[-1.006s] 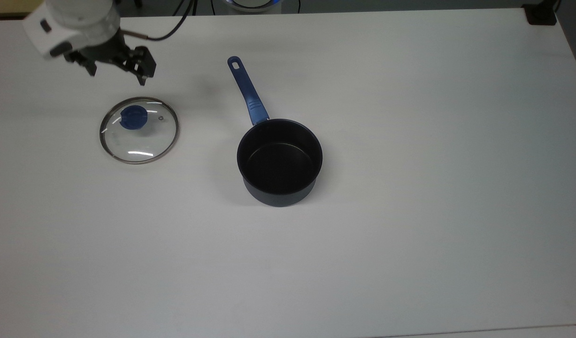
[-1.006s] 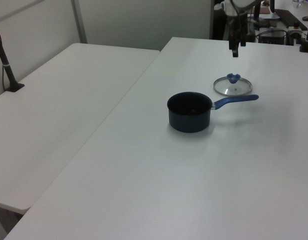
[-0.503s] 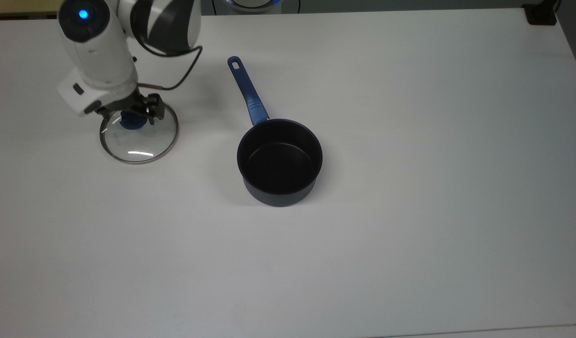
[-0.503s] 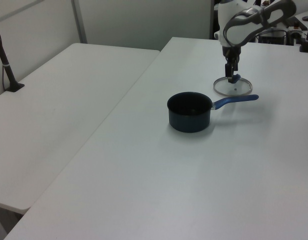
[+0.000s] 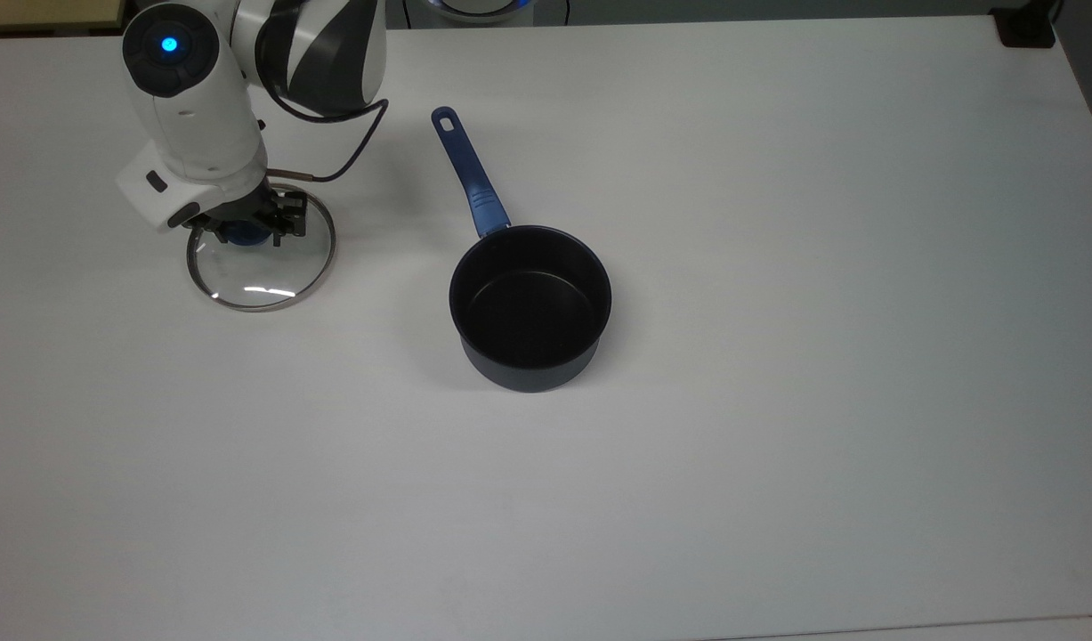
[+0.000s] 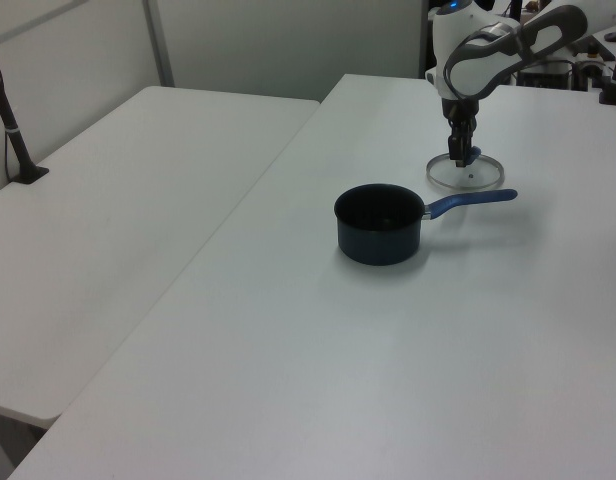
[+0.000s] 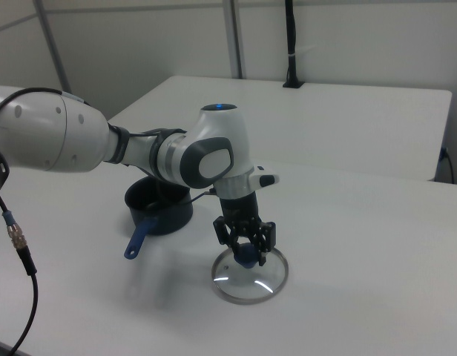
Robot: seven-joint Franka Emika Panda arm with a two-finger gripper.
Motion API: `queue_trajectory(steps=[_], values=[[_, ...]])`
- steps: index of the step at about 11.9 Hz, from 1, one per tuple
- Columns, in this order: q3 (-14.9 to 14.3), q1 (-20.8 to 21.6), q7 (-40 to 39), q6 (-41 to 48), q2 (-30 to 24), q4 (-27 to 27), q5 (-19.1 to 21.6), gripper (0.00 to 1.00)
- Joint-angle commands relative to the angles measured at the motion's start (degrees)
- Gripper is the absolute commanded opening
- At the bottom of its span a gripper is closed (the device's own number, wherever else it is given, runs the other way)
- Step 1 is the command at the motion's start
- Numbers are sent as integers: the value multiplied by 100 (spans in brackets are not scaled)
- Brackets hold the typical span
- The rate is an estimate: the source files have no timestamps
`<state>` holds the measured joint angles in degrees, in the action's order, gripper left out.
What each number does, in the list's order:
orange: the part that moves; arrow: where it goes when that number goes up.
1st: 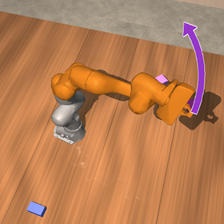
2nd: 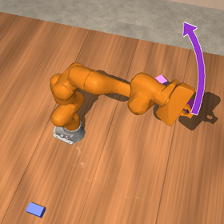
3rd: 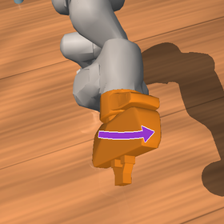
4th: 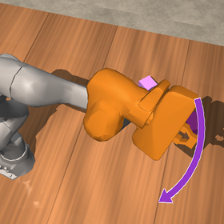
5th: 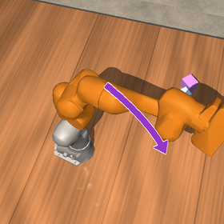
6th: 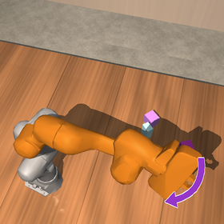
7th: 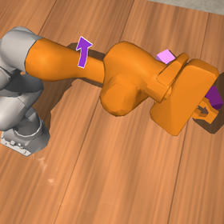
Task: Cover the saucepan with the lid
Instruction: 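Lift the glass lid and carry it over the black saucepan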
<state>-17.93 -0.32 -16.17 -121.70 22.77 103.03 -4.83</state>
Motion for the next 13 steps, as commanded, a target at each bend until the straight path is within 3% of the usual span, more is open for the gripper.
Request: queue_trajectory(steps=[1, 4, 7, 10, 13], values=[[-61, 85, -105, 636, -159, -352, 105, 45], [-44, 382, 410, 1716, -115, -1467, 105, 45], [-70, 1075, 1333, 1938, 121, -2128, 219, 45], [-140, 1980, 2370, 2027, 525, -2480, 220, 45], [-62, 2413, 2908, 1957, 781, -2665, 202, 45]])
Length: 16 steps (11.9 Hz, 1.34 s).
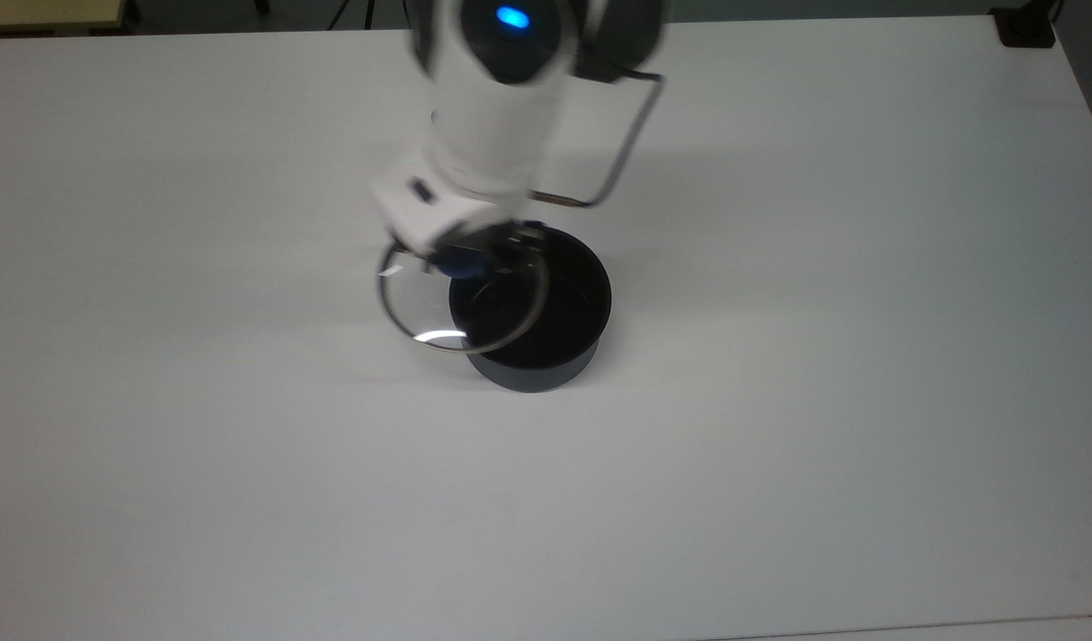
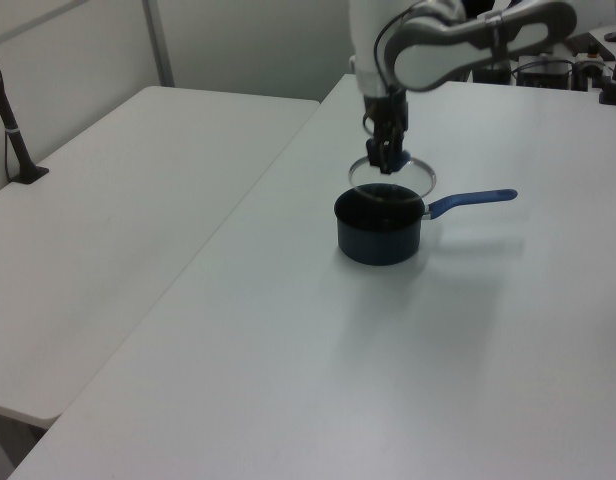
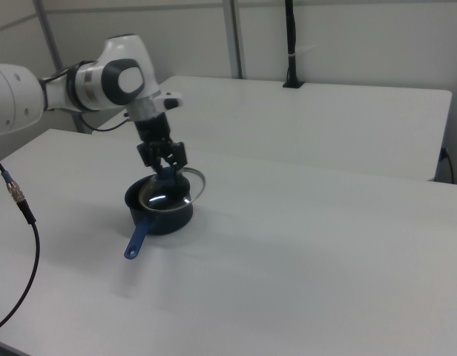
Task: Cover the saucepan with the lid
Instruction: 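Lower the glass lid onto the saucepan rim and release it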
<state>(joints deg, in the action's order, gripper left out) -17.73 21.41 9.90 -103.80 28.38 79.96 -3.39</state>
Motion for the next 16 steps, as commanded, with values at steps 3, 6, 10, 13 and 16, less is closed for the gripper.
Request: queue_trajectory(steps=[3, 6, 10, 13, 16], values=[[-55, 381, 372, 150, 334, -438, 58, 45], [-37, 461, 372, 176, 343, -429, 67, 46], [77, 487, 372, 167, 370, -411, 75, 70], [86, 426, 354, 159, 265, -394, 84, 100], [365, 41, -196, 176, -979, 323, 128, 100]])
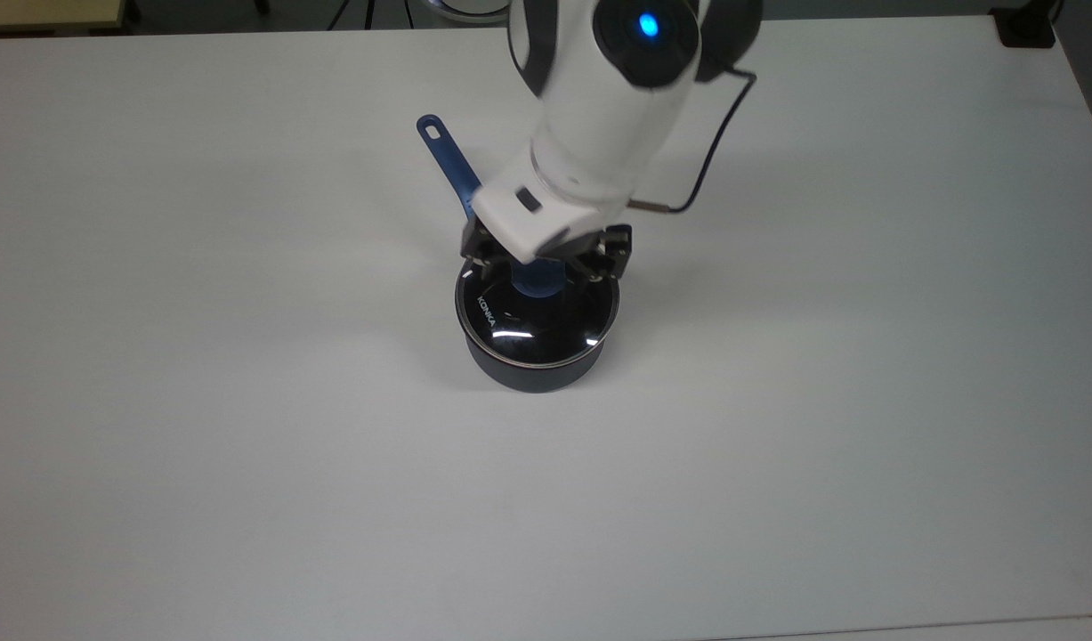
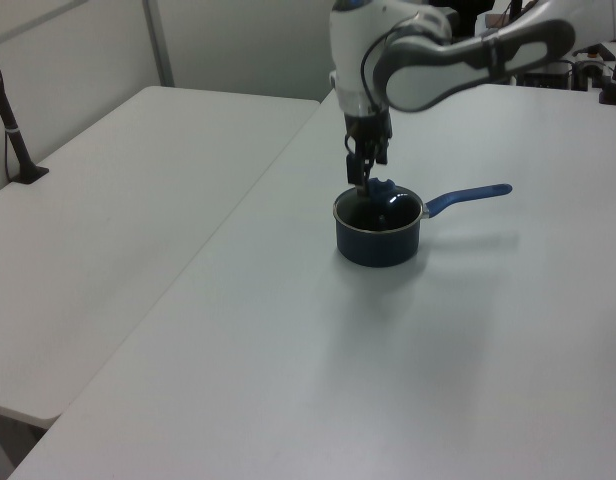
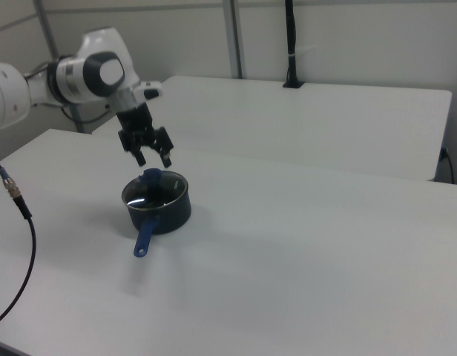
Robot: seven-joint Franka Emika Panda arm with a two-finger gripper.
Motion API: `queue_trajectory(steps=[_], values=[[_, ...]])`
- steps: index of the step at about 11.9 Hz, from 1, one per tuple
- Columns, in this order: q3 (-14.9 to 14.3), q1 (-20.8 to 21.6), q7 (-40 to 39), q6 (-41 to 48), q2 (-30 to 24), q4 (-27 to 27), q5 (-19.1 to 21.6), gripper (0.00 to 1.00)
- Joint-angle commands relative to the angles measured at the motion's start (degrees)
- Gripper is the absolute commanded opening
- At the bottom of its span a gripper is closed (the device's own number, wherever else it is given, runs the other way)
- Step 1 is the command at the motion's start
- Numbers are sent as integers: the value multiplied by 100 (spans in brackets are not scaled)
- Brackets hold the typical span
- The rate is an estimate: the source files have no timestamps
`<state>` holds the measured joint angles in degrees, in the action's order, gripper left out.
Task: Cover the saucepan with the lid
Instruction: 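Lower the glass lid onto the saucepan rim and release it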
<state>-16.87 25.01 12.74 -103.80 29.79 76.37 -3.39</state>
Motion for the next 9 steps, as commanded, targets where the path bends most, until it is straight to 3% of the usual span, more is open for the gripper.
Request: queue_trajectory(steps=[1, 3, 5, 9], values=[[533, -669, -526, 228, -1508, 930, 128, 100], [1017, -1443, -631, 238, -2159, 1405, 111, 100], [1054, -1726, -782, 299, -2477, 1565, 93, 100], [1001, -1965, -773, 518, -2478, 1592, 93, 100]])
